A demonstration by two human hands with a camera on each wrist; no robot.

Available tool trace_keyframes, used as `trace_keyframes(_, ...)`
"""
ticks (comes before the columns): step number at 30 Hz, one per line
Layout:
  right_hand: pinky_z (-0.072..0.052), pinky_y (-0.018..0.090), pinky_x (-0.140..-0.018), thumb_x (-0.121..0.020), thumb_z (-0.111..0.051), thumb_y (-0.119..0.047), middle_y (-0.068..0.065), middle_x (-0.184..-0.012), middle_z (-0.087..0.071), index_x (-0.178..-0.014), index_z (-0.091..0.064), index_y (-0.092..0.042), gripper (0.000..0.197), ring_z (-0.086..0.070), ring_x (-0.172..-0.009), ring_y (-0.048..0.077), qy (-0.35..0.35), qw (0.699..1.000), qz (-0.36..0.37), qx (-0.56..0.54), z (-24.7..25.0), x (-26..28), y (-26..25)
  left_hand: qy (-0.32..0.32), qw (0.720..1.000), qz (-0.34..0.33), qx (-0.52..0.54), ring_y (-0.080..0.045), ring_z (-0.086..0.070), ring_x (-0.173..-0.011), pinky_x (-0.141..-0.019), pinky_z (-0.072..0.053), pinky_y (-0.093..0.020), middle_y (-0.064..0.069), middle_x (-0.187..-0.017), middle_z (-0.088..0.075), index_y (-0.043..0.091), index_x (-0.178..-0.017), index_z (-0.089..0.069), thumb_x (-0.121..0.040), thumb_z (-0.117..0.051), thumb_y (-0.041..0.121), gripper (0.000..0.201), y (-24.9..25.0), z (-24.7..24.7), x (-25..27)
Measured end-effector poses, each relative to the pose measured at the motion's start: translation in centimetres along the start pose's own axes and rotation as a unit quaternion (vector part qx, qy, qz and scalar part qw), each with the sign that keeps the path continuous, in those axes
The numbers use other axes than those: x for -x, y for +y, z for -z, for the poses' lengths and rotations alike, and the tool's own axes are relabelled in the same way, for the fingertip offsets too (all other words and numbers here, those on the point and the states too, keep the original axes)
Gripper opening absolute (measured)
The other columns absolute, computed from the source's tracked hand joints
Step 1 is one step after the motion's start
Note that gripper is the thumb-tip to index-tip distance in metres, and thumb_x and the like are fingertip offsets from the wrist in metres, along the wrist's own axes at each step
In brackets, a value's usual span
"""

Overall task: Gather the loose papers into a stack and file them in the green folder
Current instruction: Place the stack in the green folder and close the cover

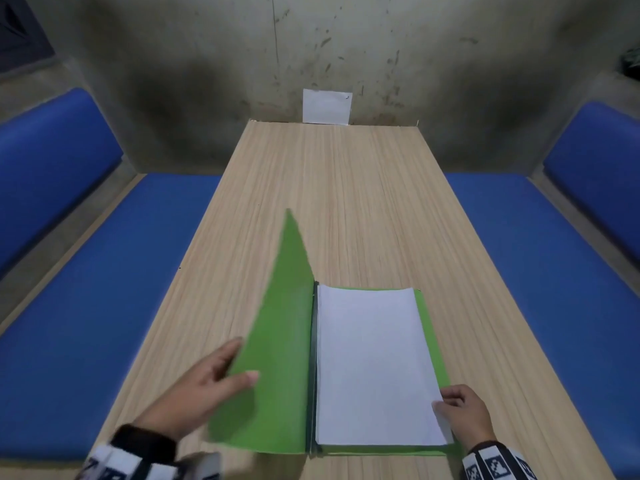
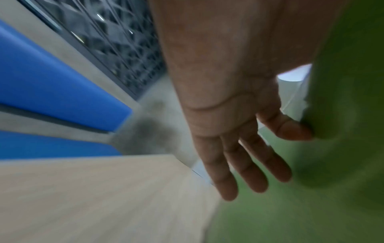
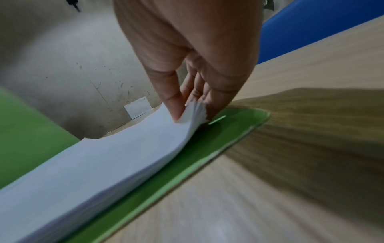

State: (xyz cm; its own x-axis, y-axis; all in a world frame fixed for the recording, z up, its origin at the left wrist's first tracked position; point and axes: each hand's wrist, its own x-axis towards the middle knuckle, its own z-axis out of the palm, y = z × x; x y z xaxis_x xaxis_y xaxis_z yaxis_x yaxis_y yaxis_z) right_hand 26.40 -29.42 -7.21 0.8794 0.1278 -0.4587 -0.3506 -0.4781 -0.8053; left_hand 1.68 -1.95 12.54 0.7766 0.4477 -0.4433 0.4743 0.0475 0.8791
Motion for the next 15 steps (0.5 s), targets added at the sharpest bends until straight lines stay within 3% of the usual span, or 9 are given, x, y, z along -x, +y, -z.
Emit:
trace_keyframes(1,-0.042,0.033,-0.076,-0.072,-0.063,0.014,0.013,-0.069,-0.057,-0.067,-0.054,-0.011,0.027,-0.054,-0.074,0.028,-0.003,1.000,-0.003,-0.004,0.1,0.0,0.0,-0.049,0.999,-0.018,-0.008,0.012,-0.044,-0.112,-0.102,-0.041,-0.020,0.033,-0.130,-0.041,0.034,-0.120,-0.042,-0.072,-0.069,0.038,0.055,0.7,-1.9,-0.4)
trace_keyframes(2,-0.043,0.032,-0.073,-0.072,-0.062,0.015,0.014,-0.069,-0.057,-0.067,-0.054,-0.009,0.026,-0.054,-0.072,0.027,-0.006,1.000,-0.007,-0.008,0.1,0.1,-0.1,-0.109,0.993,-0.036,-0.022,0.023,-0.045,-0.105,-0.094,-0.041,-0.007,0.042,-0.121,-0.048,0.028,-0.113,-0.048,-0.077,-0.063,0.043,0.041,1.3,-3.9,-0.8)
trace_keyframes(3,-0.045,0.029,-0.067,-0.072,-0.062,0.016,0.014,-0.069,-0.057,-0.068,-0.055,-0.007,0.024,-0.053,-0.070,0.026,-0.008,1.000,-0.008,-0.011,0.2,0.3,-0.2,-0.161,0.984,-0.054,-0.054,0.026,-0.046,-0.106,-0.089,-0.039,-0.002,0.045,-0.118,-0.051,0.026,-0.108,-0.050,-0.076,-0.057,0.056,0.045,1.2,-5.7,-1.6)
trace_keyframes(5,-0.048,0.020,-0.051,-0.074,-0.058,0.019,0.014,-0.065,-0.058,-0.070,-0.055,-0.002,0.021,-0.053,-0.068,0.025,-0.002,1.000,-0.005,-0.024,0.3,0.5,-0.5,-0.225,0.961,-0.067,-0.149,0.008,-0.041,-0.125,-0.103,-0.035,-0.017,0.027,-0.137,-0.044,0.031,-0.119,-0.047,-0.071,-0.043,0.075,0.066,-0.8,-9.2,-3.7)
trace_keyframes(7,-0.047,0.023,-0.049,-0.078,-0.051,0.019,0.009,-0.058,-0.057,-0.066,-0.055,0.001,0.023,-0.052,-0.070,0.024,0.004,0.999,-0.013,-0.032,0.6,0.4,-0.7,-0.196,0.932,-0.050,-0.302,-0.009,-0.027,-0.137,-0.115,-0.024,-0.037,0.012,-0.151,-0.029,0.038,-0.134,-0.035,-0.082,-0.042,0.063,0.058,-3.7,-11.3,-6.1)
trace_keyframes(10,-0.042,0.032,-0.072,-0.082,-0.047,0.015,0.008,-0.068,-0.061,-0.078,-0.059,0.003,0.018,-0.054,-0.080,0.027,-0.011,1.000,-0.026,-0.006,1.2,0.1,-1.0,-0.147,0.878,-0.068,-0.449,-0.017,-0.007,-0.146,-0.118,0.001,-0.051,0.011,-0.157,-0.015,0.041,-0.139,-0.027,-0.089,-0.042,0.048,0.053,-6.8,-13.0,-8.2)
trace_keyframes(11,-0.042,0.032,-0.073,-0.082,-0.048,0.015,0.009,-0.072,-0.061,-0.080,-0.059,0.002,0.018,-0.054,-0.078,0.026,-0.020,0.999,-0.025,0.005,1.5,0.1,-1.1,-0.149,0.865,-0.071,-0.473,-0.018,-0.002,-0.146,-0.116,0.007,-0.054,0.011,-0.157,-0.013,0.041,-0.140,-0.026,-0.090,-0.041,0.046,0.052,-7.5,-13.2,-8.7)
trace_keyframes(15,-0.042,0.024,-0.052,-0.082,-0.049,0.013,0.011,-0.073,-0.064,-0.067,-0.060,-0.001,0.023,-0.056,-0.061,0.018,-0.044,0.998,-0.023,0.025,1.9,0.7,-1.6,-0.159,0.836,-0.073,-0.520,-0.021,0.006,-0.146,-0.111,0.013,-0.060,0.012,-0.159,-0.005,0.041,-0.141,-0.024,-0.090,-0.043,0.040,0.055,-9.0,-13.8,-9.5)
